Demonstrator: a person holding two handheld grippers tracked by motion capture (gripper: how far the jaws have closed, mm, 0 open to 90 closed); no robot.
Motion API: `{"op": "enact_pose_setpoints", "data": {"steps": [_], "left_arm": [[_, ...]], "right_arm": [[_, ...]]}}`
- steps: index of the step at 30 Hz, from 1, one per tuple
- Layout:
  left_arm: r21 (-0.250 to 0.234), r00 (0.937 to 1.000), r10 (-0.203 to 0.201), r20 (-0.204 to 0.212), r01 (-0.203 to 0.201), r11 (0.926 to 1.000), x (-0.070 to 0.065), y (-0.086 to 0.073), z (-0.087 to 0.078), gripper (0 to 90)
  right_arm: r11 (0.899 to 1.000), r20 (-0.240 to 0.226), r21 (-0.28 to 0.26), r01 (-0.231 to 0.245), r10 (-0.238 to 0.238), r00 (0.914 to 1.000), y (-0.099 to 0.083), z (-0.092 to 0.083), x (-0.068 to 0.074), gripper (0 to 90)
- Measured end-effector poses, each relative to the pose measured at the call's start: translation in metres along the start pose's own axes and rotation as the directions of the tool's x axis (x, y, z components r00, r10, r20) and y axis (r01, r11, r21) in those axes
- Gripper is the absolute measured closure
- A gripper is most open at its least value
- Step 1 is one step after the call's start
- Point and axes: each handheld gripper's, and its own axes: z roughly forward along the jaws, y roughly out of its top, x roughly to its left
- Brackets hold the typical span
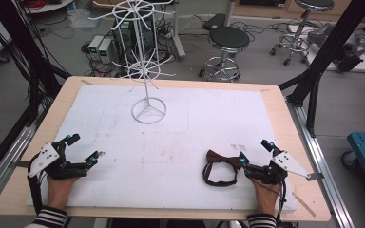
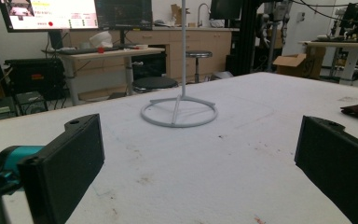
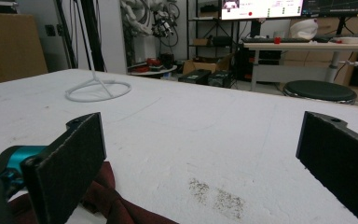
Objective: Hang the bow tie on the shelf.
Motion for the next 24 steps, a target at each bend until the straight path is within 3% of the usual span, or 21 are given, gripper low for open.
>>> {"op": "enact_pose_setpoints", "data": {"steps": [24], "left_arm": [[-0.001, 1.0, 0.0, 0.001, 0.0, 1.0, 0.0001, 0.0, 0.0, 1.8]], "right_arm": [[1.0, -0.005, -0.003, -0.025, 0.025, 0.9997, 0.0038, -0.0024, -0.0035, 0.7]]}}
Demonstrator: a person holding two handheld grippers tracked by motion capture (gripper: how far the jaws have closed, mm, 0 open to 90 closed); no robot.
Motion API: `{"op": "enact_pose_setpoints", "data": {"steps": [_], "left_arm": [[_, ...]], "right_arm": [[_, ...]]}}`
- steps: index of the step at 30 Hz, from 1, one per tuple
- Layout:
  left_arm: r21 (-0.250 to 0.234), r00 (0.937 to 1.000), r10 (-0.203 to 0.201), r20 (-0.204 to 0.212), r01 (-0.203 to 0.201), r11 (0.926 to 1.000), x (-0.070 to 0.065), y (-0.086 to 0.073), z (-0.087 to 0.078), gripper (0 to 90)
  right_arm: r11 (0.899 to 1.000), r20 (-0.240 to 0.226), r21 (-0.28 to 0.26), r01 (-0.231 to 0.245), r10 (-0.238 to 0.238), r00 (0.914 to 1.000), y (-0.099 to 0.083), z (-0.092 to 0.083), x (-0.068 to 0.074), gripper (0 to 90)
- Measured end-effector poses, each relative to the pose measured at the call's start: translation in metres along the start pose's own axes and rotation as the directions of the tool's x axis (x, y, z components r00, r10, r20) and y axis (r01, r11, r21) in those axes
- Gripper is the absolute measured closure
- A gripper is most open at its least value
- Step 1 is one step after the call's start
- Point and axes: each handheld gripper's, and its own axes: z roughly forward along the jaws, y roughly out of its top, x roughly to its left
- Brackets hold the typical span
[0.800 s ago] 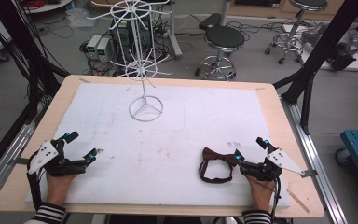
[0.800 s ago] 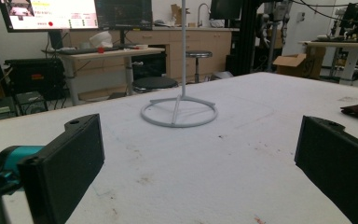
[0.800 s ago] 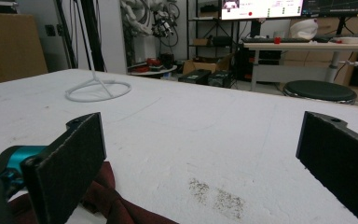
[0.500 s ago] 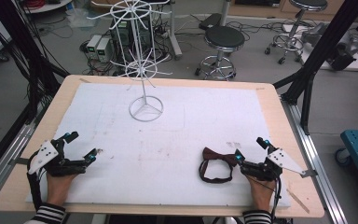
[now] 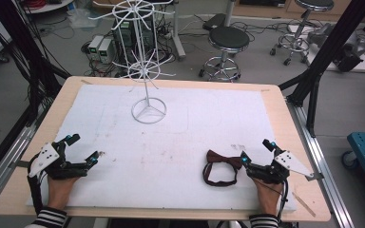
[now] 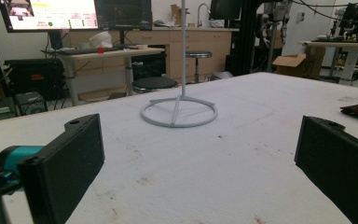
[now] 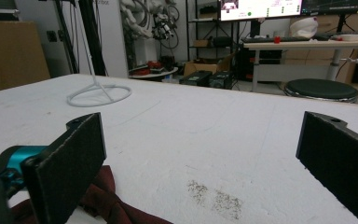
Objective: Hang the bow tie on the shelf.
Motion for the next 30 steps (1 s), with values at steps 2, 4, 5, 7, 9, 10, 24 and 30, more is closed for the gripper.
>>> {"op": "enact_pose_setpoints", "data": {"steps": [2, 4, 5, 7, 9, 10, 24, 30], "left_arm": [[0.0, 1.0, -0.001, 0.0, 0.001, 1.0, 0.0, 0.0, 0.0, 1.8], [0.0, 1.0, -0.002, -0.002, 0.002, 1.0, 0.0, 0.0, 0.0, 1.8], [0.0, 1.0, -0.001, -0.002, 0.001, 1.0, 0.0, 0.0, 0.0, 1.8], [0.0, 1.0, -0.001, -0.002, 0.001, 1.0, 0.0, 0.0, 0.0, 1.8], [0.001, 1.0, -0.003, -0.001, 0.003, 1.0, 0.0, 0.0, 0.0, 1.8], [0.001, 1.0, -0.003, -0.001, 0.003, 1.0, 0.0, 0.0, 0.0, 1.8], [-0.001, 1.0, -0.004, -0.001, 0.004, 1.0, 0.0, 0.0, 0.0, 1.8], [-0.002, 1.0, -0.004, -0.002, 0.004, 1.0, 0.0, 0.0, 0.0, 1.8]], "right_arm": [[1.0, -0.011, 0.005, 0.008, -0.008, 0.9999, 0.005, -0.001, 0.0, 0.7], [1.0, -0.026, 0.008, 0.011, -0.011, 0.9996, 0.012, -0.002, 0.0, 0.7], [1.0, -0.039, 0.004, 0.026, -0.025, 0.9989, 0.017, -0.002, -0.001, 0.7], [0.999, -0.048, 0.008, 0.048, -0.047, 0.9977, 0.024, -0.003, -0.001, 0.7], [0.998, -0.059, 0.025, 0.063, -0.061, 0.9964, 0.032, -0.004, -0.002, 0.7], [0.997, -0.065, 0.03, 0.076, -0.074, 0.9951, 0.036, -0.004, -0.002, 0.7], [0.969, -0.171, 0.156, 0.191, -0.164, 0.9714, 0.078, 0.006, -0.004, 0.7], [0.953, -0.241, 0.217, 0.21, -0.156, 0.958, 0.089, 0.013, -0.009, 0.7]]}}
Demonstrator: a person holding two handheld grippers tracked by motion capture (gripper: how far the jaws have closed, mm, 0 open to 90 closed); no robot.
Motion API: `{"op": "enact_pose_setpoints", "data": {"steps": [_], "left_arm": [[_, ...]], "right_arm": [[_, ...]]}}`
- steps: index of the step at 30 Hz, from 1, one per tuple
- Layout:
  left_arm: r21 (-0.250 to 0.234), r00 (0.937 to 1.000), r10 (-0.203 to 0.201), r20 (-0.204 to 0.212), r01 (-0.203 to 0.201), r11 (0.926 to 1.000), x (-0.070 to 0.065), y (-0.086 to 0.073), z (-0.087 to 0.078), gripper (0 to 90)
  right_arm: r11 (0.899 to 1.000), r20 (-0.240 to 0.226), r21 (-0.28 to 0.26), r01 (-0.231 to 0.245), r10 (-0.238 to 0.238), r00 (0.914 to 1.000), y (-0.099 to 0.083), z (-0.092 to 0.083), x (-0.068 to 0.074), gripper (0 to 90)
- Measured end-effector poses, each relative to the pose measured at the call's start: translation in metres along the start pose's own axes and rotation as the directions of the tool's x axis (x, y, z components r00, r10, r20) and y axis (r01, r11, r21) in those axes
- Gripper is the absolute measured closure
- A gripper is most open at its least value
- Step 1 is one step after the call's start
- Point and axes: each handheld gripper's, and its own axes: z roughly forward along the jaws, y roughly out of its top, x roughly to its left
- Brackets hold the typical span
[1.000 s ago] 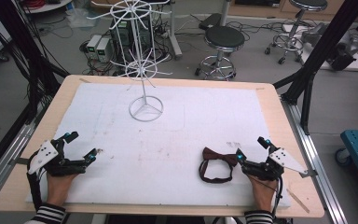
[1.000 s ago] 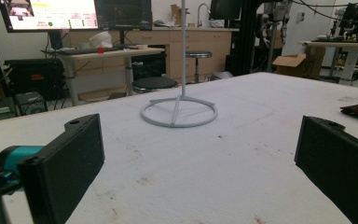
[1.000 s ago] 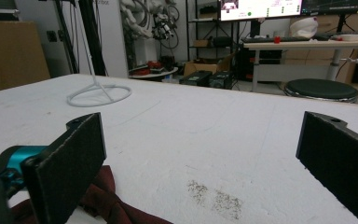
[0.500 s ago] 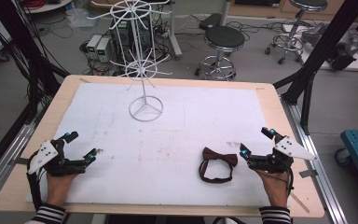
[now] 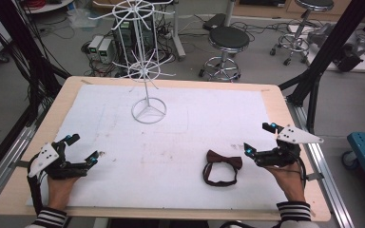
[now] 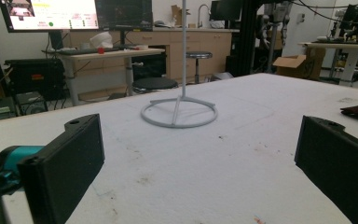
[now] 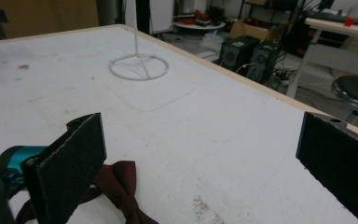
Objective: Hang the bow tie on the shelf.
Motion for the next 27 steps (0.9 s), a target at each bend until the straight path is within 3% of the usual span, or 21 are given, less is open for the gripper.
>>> {"op": "enact_pose_setpoints", "data": {"steps": [7, 8, 12, 18, 19, 20, 22, 23, 24, 26, 27], "left_arm": [[-0.001, 1.0, 0.001, 0.0, -0.001, 1.0, 0.0, 0.0, 0.0, 1.8], [-0.001, 1.0, 0.002, 0.001, -0.002, 1.0, 0.0, 0.0, 0.0, 1.8], [-0.001, 1.0, 0.001, 0.001, -0.001, 1.0, 0.0, 0.0, 0.0, 1.8], [-0.001, 1.0, 0.002, 0.001, -0.002, 1.0, 0.0, 0.0, 0.0, 1.8], [-0.001, 1.0, 0.002, 0.001, -0.002, 1.0, 0.0, 0.0, 0.0, 1.8], [-0.001, 1.0, 0.002, 0.001, -0.002, 1.0, 0.0, 0.0, 0.0, 1.8], [0.0, 1.0, 0.001, 0.002, -0.001, 1.0, 0.0, 0.0, 0.0, 1.8], [0.0, 1.0, 0.001, 0.002, -0.001, 1.0, 0.0, 0.0, 0.0, 1.8], [0.0, 1.0, 0.001, 0.001, -0.001, 1.0, 0.0, 0.0, 0.0, 1.8], [0.0, 1.0, 0.001, 0.002, -0.001, 1.0, 0.0, 0.0, 0.0, 1.8], [-0.001, 1.0, 0.001, 0.001, -0.001, 1.0, 0.0, 0.0, 0.0, 1.8]], "right_arm": [[0.996, -0.075, 0.086, 0.039, -0.033, 0.9967, 0.011, 0.005, -0.008, 0.8], [0.991, -0.104, 0.118, 0.056, -0.044, 0.9936, 0.012, 0.007, -0.01, 0.8], [0.98, -0.151, 0.181, 0.082, -0.055, 0.987, 0.014, 0.012, -0.011, 0.8], [0.968, -0.194, 0.225, 0.113, -0.069, 0.9786, 0.012, 0.019, -0.013, 0.8], [0.964, -0.202, 0.238, 0.115, -0.067, 0.9771, 0.011, 0.02, -0.013, 0.8], [0.952, -0.212, 0.273, 0.139, -0.081, 0.974, 0.009, 0.024, -0.012, 0.8], [0.937, -0.229, 0.307, 0.165, -0.096, 0.9686, 0.006, 0.027, -0.011, 0.8], [0.937, -0.229, 0.307, 0.165, -0.096, 0.9686, 0.006, 0.027, -0.011, 0.8], [0.925, -0.253, 0.332, 0.186, -0.103, 0.9619, 0.004, 0.032, -0.009, 0.8], [0.913, -0.267, 0.358, 0.197, -0.103, 0.9583, 0.002, 0.035, -0.008, 0.8], [0.913, -0.267, 0.358, 0.197, -0.103, 0.9583, 0.002, 0.035, -0.008, 0.8]]}}
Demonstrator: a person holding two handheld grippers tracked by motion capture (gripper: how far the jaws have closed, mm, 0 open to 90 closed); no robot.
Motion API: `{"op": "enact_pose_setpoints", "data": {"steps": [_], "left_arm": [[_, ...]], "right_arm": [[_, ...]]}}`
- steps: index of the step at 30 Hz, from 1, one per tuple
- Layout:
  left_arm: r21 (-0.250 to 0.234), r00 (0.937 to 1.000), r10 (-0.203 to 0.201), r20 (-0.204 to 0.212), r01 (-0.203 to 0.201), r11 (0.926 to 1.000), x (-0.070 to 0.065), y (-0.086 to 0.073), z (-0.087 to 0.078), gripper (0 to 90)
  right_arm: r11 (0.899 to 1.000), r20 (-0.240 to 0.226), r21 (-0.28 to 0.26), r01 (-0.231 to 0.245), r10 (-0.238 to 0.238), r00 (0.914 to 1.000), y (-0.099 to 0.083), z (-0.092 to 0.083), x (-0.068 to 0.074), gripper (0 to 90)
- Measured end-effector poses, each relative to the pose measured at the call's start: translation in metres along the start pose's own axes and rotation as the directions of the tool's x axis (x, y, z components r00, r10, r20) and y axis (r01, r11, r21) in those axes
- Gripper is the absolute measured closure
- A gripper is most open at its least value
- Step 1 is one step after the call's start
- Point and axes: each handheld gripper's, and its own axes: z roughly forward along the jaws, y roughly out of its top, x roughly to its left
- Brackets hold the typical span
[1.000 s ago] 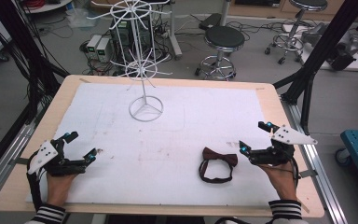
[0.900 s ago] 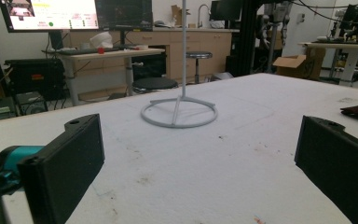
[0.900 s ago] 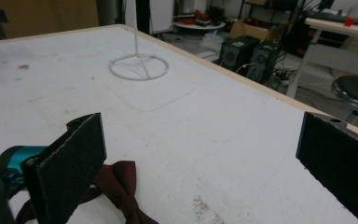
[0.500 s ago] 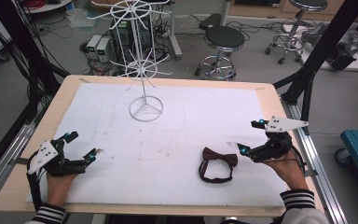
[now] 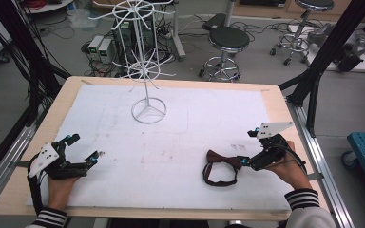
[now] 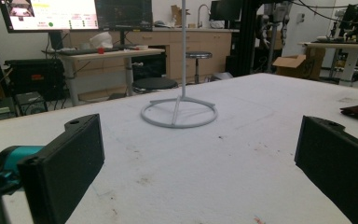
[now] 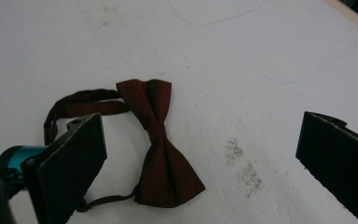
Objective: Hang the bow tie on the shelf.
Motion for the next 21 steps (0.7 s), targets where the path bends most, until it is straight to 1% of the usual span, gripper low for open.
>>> {"op": "enact_pose_setpoints", "data": {"steps": [1, 2, 4, 6, 8, 10, 11, 13, 14, 15, 16, 18, 19, 20, 21], "left_arm": [[0.001, 1.0, 0.001, 0.0, -0.001, 1.0, 0.0, 0.0, 0.0, 1.8], [0.0, 1.0, 0.004, 0.001, -0.004, 1.0, 0.0, 0.0, 0.0, 1.8], [0.0, 1.0, 0.002, 0.001, -0.002, 1.0, 0.0, 0.0, 0.0, 1.8], [0.0, 1.0, 0.001, 0.0, -0.001, 1.0, 0.0, 0.0, 0.0, 1.8], [0.0, 1.0, 0.0, 0.001, 0.0, 1.0, 0.0, 0.0, 0.0, 1.8], [-0.003, 1.0, -0.001, 0.0, 0.001, 1.0, 0.0, 0.0, 0.0, 1.8], [-0.005, 1.0, -0.002, 0.001, 0.002, 1.0, 0.0, 0.0, 0.0, 1.8], [-0.007, 1.0, 0.0, 0.001, 0.0, 1.0, 0.0, 0.0, 0.0, 1.8], [-0.008, 1.0, -0.001, -0.002, 0.001, 1.0, 0.0, 0.0, -0.001, 1.8], [-0.009, 1.0, 0.001, 0.0, -0.001, 1.0, 0.0, 0.0, -0.001, 1.8], [-0.011, 1.0, 0.001, 0.0, -0.001, 0.9999, 0.0, 0.0, -0.001, 1.8], [-0.018, 1.0, 0.0, -0.002, 0.0, 0.9998, 0.0, -0.001, -0.002, 1.8], [-0.018, 1.0, 0.0, -0.002, 0.0, 0.9998, 0.0, -0.001, -0.002, 1.8], [-0.018, 1.0, 0.0, -0.002, 0.0, 0.9998, 0.0, 0.0, -0.002, 1.8], [-0.018, 1.0, 0.0, -0.002, 0.0, 0.9998, 0.0, 0.0, -0.002, 1.8]], "right_arm": [[1.0, -0.007, 0.011, -0.001, 0.001, 1.0, 0.0, 0.002, 0.001, 0.8], [0.999, -0.018, 0.041, 0.0, 0.001, 0.9998, -0.001, 0.006, 0.001, 0.8], [0.999, -0.018, 0.05, 0.005, -0.004, 0.9998, -0.001, 0.008, 0.002, 0.8], [0.997, -0.034, 0.083, 0.0, 0.002, 0.9994, -0.002, 0.012, 0.003, 1.0], [0.994, -0.029, 0.107, 0.012, -0.009, 0.9995, -0.002, 0.016, 0.003, 1.3], [0.991, -0.044, 0.131, 0.015, -0.009, 0.999, -0.002, 0.02, 0.003, 1.3], [0.989, -0.045, 0.146, 0.024, -0.018, 0.9988, -0.002, 0.023, 0.004, 1.3], [0.988, -0.043, 0.156, 0.024, -0.018, 0.9989, -0.002, 0.024, 0.004, 1.3], [0.983, -0.047, 0.178, 0.037, -0.029, 0.9985, -0.003, 0.028, 0.004, 1.3], [0.983, -0.047, 0.178, 0.037, -0.029, 0.9985, -0.003, 0.028, 0.004, 1.3], [0.979, -0.056, 0.199, 0.041, -0.03, 0.998, -0.004, 0.031, 0.004, 1.3], [0.974, -0.064, 0.221, 0.044, -0.031, 0.9975, -0.004, 0.034, 0.005, 2.4], [0.974, -0.064, 0.221, 0.044, -0.031, 0.9975, -0.004, 0.034, 0.005, 2.4], [0.97, -0.076, 0.241, 0.042, -0.024, 0.9968, -0.005, 0.037, 0.005, 5.4], [0.967, -0.084, 0.252, 0.036, -0.015, 0.9964, -0.005, 0.038, 0.005, 5.4]]}}
